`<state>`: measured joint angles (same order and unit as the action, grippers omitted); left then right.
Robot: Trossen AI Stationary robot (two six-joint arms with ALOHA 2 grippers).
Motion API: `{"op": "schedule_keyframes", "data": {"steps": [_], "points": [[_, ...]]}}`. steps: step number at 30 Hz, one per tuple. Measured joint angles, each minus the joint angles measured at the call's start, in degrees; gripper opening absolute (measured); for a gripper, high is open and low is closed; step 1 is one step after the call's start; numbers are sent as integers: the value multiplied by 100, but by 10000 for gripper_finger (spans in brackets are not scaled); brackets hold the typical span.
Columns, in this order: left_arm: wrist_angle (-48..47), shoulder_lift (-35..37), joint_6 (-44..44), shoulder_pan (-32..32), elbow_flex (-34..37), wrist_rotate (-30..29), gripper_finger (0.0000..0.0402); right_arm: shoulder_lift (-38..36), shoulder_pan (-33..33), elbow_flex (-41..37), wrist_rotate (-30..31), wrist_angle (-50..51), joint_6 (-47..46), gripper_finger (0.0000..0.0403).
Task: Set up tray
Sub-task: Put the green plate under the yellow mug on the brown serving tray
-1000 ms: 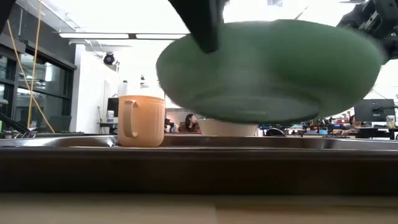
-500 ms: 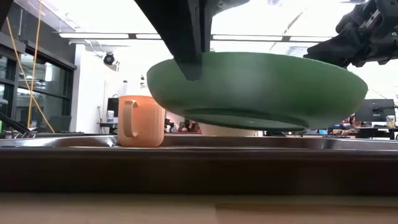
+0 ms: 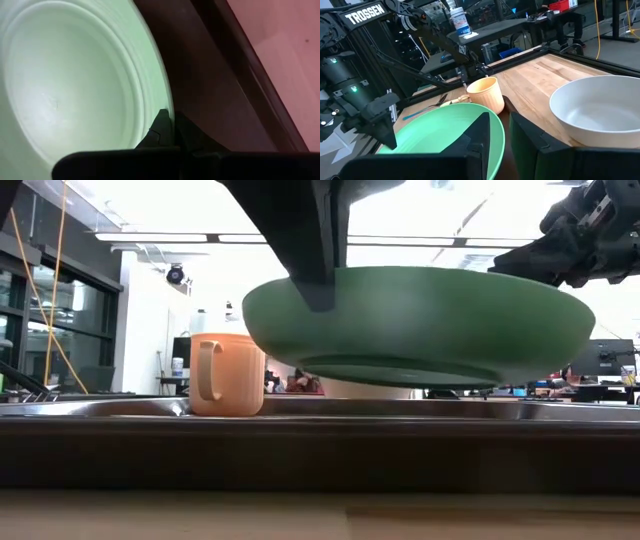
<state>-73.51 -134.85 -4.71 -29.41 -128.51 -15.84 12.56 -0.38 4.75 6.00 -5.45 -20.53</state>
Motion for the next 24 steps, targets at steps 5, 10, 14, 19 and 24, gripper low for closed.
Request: {"op": "schedule_keyframes", "data": {"steps": [5, 10, 14, 19, 24], "points": [[1, 0, 30, -19, 0, 8, 12, 0, 0, 0, 0, 0, -22, 49], [4, -23, 71, -28, 0, 60, 12, 0, 0, 0, -3, 0, -44, 46], [20, -33, 105, -86, 0, 117, 12, 0, -2, 0, -28, 0, -46, 48], [-45, -34, 173, -126, 0, 53, 12, 0, -2, 0, -28, 0, -144, 52], [97, -40, 214, -138, 232, 192, 12, 0, -2, 0, -41, -2, -155, 49]]}}
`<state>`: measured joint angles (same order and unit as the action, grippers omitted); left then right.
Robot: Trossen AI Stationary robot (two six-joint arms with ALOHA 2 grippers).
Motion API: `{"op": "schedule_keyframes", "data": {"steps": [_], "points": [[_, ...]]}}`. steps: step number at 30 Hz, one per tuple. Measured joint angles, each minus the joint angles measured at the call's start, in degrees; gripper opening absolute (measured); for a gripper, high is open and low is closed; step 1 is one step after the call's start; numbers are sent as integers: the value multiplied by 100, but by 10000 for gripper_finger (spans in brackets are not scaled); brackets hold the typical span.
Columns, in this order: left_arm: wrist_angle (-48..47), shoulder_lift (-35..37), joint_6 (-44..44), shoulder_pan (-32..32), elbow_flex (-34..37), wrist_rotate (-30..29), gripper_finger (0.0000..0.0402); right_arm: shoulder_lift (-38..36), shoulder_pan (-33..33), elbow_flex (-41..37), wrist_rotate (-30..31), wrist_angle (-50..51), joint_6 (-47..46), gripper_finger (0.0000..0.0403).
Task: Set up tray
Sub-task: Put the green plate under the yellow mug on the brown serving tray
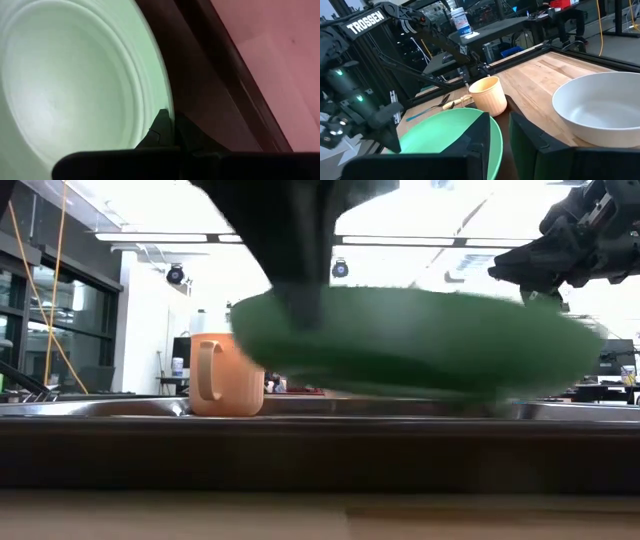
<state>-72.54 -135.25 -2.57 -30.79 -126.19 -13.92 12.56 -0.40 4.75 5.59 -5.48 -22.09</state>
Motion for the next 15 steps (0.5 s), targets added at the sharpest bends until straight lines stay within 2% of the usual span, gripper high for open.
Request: {"op": "schedule_keyframes", "data": {"steps": [3, 15], "points": [[93, -8, 26, -2, 85, 160, 12, 0, 0, 0, -1, 0, -22, 47], [84, -8, -15, 0, 122, 151, 12, 0, 0, 0, -1, -46, -59, 51]]}}
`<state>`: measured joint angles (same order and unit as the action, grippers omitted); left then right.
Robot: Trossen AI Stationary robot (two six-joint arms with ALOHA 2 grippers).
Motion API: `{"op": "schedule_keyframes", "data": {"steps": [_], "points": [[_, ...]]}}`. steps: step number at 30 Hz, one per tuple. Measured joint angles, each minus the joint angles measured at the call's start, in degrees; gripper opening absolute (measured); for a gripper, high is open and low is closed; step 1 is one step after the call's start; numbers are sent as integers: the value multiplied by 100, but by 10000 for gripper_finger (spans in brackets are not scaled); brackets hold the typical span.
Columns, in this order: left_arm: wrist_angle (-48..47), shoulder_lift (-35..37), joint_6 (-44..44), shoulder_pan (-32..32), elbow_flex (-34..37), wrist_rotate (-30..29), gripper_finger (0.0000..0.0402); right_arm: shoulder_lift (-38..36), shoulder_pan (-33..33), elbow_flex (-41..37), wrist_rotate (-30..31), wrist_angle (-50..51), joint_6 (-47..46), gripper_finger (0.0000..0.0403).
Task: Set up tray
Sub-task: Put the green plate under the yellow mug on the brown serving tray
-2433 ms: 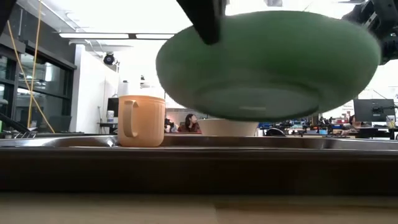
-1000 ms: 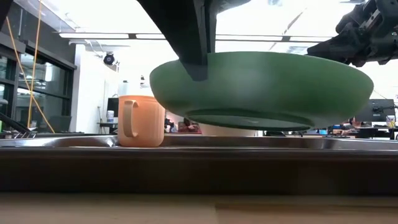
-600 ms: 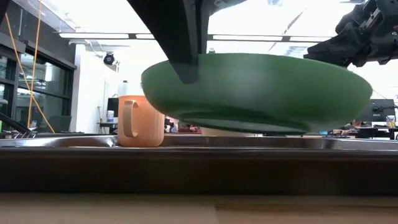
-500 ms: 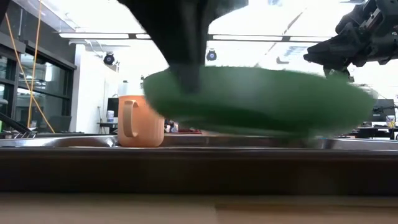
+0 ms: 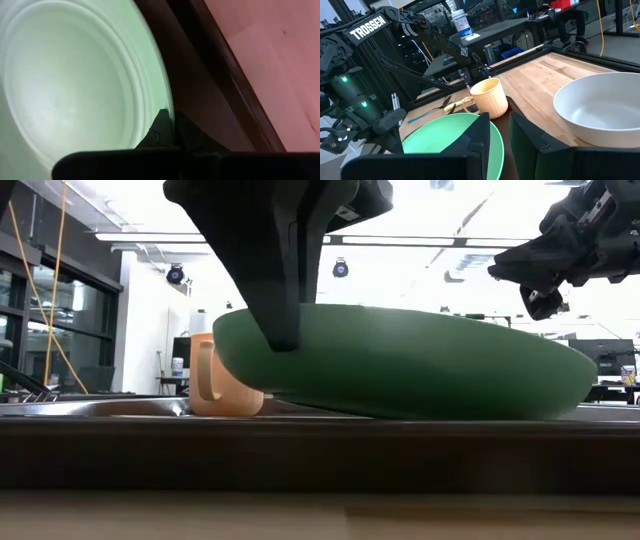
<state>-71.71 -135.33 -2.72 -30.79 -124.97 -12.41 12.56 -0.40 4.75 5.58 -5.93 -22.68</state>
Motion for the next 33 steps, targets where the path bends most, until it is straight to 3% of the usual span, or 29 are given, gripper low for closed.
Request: {"op": "schedule_keyframes", "data": {"steps": [25, 33], "points": [[-58, 7, 219, 3, 111, 287, 19, -2, 0, 0, 0, 0, 17, 46], [-193, 7, 304, 4, 111, 300, 55, -1, 2, 0, 0, -1, 17, 52]]}}
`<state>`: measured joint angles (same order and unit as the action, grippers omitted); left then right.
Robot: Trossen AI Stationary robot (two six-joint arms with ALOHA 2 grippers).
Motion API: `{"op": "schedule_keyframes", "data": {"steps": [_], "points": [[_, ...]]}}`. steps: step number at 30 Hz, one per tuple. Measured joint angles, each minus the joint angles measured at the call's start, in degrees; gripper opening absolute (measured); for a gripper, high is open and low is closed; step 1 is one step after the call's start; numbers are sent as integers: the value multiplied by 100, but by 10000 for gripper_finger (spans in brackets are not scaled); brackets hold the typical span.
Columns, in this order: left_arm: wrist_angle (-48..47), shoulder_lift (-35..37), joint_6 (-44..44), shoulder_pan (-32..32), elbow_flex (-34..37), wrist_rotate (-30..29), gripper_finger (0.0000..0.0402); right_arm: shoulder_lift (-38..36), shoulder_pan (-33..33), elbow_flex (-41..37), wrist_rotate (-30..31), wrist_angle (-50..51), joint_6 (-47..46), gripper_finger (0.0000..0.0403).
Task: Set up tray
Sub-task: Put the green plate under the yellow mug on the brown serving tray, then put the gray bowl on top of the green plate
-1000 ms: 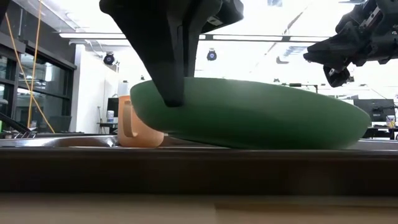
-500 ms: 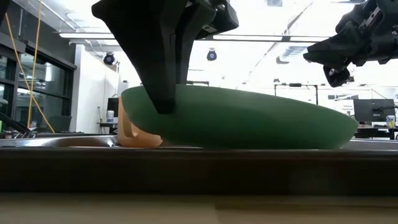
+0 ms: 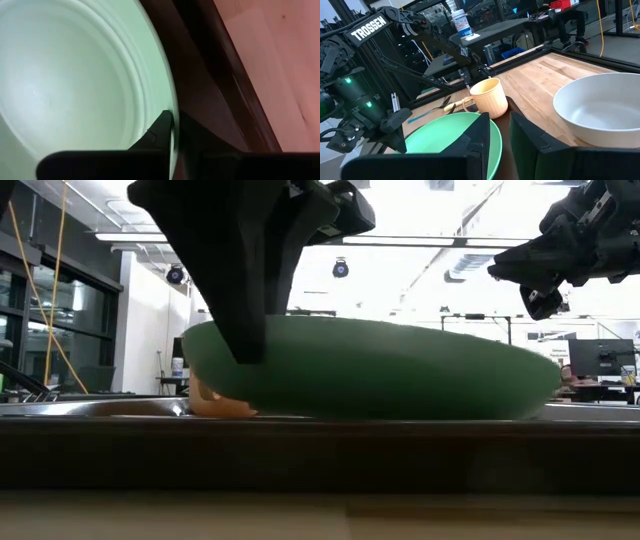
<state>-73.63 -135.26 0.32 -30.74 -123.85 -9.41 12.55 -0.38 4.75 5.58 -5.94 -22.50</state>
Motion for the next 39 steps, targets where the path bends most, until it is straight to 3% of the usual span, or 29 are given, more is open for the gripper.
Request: {"op": "schedule_keyframes", "data": {"steps": [30, 39], "points": [[5, 11, -99, 0, -11, -106, 56, -1, -1, 0, 2, 1, 0, 47], [-801, 22, -121, 2, -883, -610, 56, -1, -2, 0, 5, 0, -79, 51]]}}
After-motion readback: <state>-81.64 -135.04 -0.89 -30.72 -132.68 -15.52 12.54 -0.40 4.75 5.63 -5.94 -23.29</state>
